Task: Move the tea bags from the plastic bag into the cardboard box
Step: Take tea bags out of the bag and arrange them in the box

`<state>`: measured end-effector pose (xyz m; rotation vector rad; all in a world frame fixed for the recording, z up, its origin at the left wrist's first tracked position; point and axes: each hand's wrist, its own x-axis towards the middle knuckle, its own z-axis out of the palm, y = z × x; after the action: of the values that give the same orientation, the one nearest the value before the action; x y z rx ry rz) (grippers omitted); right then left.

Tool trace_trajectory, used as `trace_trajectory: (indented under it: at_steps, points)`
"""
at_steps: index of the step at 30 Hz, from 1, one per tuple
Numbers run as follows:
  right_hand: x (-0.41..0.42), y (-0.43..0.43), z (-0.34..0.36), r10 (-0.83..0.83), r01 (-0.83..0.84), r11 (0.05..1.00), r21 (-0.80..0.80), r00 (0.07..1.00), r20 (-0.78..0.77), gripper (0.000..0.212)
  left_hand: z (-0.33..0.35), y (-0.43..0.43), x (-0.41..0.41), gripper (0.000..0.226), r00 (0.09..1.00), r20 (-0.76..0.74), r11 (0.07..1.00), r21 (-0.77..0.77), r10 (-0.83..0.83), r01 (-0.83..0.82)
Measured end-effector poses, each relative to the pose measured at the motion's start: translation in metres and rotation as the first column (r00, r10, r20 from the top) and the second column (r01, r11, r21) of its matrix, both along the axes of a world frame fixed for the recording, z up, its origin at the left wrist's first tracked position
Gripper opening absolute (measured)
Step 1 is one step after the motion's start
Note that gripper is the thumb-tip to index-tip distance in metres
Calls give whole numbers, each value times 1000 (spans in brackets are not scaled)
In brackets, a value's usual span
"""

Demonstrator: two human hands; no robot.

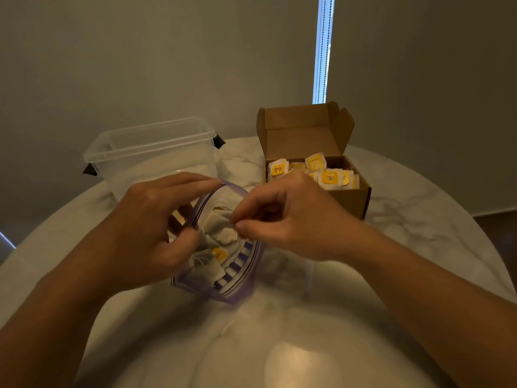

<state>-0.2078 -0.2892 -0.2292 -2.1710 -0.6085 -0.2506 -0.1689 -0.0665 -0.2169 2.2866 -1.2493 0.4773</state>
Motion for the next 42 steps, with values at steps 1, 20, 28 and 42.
trace_trajectory:
  at_steps: [1, 20, 28, 42]
  points:
    - [0, 8, -3, 23, -23, 999, -32, 1000, 3, 17, 1, 0, 0, 60, 1000, 1, 1000, 0, -5, 5]
    - [9, 54, -35, 283, -202, 886, -417, 949, 141, 17, -1, 0, -2, 61, 1000, 19, 1000, 11, -3, 3]
    - [5, 54, -30, 320, -221, 794, -566, 944, 80, 18, -1, 3, -1, 61, 1000, 16, 1000, 7, 3, -3]
    - [1, 40, -16, 270, -199, 747, -634, 963, 16, 39, 1, 1, -3, 60, 1000, 21, 1000, 0, -2, 2]
